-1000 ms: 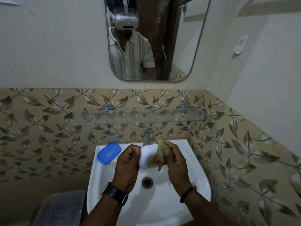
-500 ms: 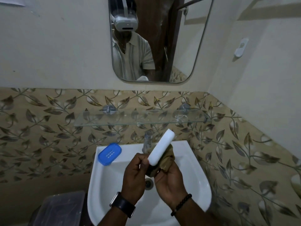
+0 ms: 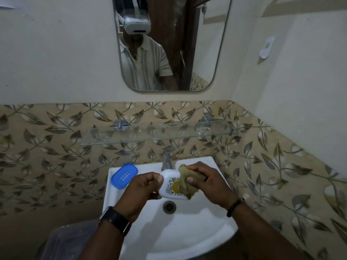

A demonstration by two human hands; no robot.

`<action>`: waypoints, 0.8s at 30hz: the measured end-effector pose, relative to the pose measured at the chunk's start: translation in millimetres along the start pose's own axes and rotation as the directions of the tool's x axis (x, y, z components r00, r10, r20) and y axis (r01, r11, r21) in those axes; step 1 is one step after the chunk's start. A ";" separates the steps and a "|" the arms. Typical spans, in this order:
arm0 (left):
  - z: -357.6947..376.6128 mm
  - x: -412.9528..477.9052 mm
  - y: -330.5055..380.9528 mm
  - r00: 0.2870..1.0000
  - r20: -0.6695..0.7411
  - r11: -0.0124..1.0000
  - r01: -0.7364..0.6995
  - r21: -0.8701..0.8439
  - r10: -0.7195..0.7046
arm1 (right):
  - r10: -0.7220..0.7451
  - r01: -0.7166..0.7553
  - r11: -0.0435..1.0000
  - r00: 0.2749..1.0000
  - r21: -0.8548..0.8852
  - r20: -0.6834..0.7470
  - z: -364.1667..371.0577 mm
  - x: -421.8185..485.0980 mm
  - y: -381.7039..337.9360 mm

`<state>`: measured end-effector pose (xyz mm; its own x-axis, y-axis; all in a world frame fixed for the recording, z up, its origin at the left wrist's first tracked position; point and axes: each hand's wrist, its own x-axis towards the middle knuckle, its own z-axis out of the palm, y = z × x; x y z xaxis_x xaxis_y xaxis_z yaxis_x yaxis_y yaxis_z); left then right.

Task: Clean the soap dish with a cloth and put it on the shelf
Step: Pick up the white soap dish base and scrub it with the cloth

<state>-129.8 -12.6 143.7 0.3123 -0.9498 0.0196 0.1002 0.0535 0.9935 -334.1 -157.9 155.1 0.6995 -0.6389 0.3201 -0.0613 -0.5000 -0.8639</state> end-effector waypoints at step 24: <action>-8.4 -6.4 -18.5 0.947 0.068 0.861 -0.314 0.401 0.313 | 0.482 -0.322 0.712 0.870 0.625 -0.101 33.2 -5.8 7.9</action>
<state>-125.7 -4.9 124.3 0.2628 -0.9039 0.3376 -0.3900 0.2205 0.8940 -315.1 -138.7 133.5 0.5076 -0.8559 -0.0984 0.1760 0.2148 -0.9607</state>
